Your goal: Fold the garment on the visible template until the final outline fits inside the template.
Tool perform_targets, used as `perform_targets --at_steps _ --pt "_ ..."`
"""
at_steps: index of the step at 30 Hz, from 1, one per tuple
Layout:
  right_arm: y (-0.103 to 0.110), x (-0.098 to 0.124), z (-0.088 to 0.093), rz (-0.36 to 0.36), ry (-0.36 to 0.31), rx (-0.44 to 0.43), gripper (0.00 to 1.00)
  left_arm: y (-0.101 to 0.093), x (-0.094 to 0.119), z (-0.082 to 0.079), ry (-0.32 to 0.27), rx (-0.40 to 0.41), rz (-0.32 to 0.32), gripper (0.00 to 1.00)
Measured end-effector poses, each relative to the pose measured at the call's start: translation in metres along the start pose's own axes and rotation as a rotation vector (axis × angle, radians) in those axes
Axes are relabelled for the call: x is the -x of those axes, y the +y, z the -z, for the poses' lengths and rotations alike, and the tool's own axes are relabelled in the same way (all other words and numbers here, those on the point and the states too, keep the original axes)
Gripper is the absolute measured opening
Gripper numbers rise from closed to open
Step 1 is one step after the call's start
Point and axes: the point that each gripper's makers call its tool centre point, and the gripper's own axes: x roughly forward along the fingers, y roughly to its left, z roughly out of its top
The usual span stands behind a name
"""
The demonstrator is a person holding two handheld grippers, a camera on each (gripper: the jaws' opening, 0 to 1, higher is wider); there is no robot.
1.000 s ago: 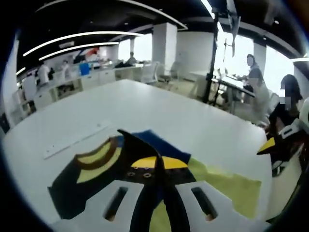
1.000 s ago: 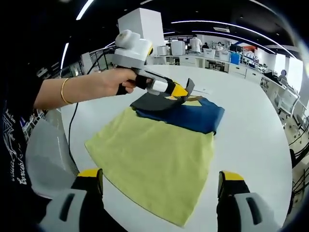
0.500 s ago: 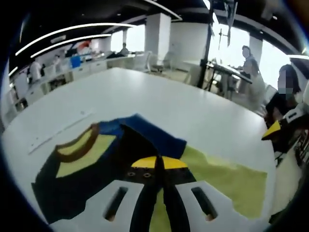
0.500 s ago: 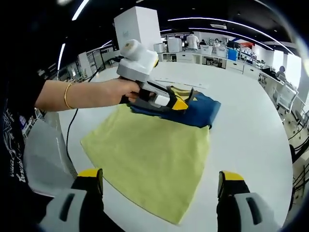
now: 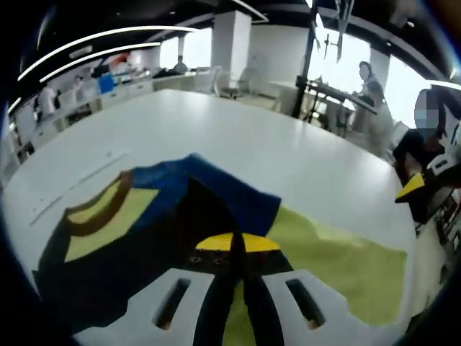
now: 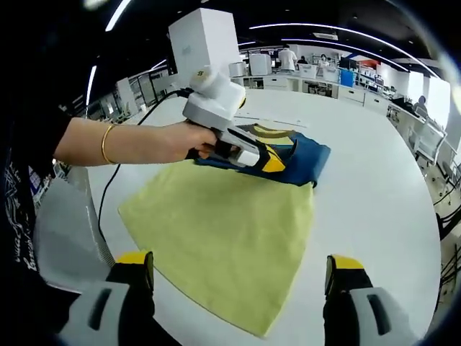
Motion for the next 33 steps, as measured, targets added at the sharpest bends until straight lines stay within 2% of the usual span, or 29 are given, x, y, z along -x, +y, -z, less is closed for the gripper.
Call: perform_targets --at_steps 9,18,26,29,33 --pt "-0.003 0.001 0.001 0.005 0.004 0.004 0.99 -0.005 -0.005 -0.006 -0.025 0.026 0.036 0.0" --pt "-0.003 0.001 -0.006 0.005 -0.006 0.01 0.99 -0.014 0.005 -0.009 -0.034 0.007 0.062 0.09" --pt "0.0 0.0 -0.009 -0.002 -0.014 0.015 0.99 -0.005 0.023 -0.018 -0.08 0.034 0.044 0.33" --pt "0.0 0.0 -0.011 -0.003 -0.012 0.018 0.99 0.0 0.03 -0.018 -0.083 0.009 0.026 0.43" --pt "0.0 -0.001 -0.012 -0.004 -0.007 0.029 0.99 0.012 0.046 -0.017 -0.096 0.017 -0.01 0.64"
